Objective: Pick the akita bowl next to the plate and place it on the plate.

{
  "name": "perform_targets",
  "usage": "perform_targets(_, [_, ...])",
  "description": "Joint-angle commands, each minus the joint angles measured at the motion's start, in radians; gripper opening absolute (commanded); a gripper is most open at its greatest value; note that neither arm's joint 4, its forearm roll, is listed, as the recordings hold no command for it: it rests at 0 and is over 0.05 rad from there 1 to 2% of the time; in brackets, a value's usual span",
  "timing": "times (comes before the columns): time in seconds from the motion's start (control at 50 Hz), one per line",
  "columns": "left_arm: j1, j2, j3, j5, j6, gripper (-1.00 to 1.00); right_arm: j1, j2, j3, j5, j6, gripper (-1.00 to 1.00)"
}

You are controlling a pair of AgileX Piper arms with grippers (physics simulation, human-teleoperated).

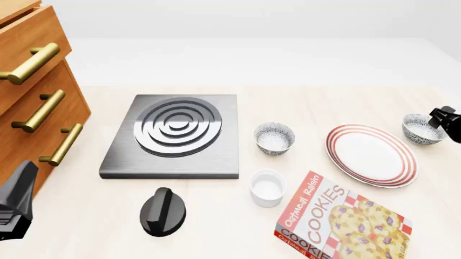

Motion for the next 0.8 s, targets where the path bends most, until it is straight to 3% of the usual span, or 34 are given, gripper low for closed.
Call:
perform_targets(0.02, [0.0,0.0,0.0,0.0,0.0,1.0,-0.001,0.017,-0.007,0.002,0.002,1.0])
perform_targets(0.8, [0.0,0.0,0.0,0.0,0.0,1.0,0.009,0.078,-0.016,-0.006,0.015,1.0])
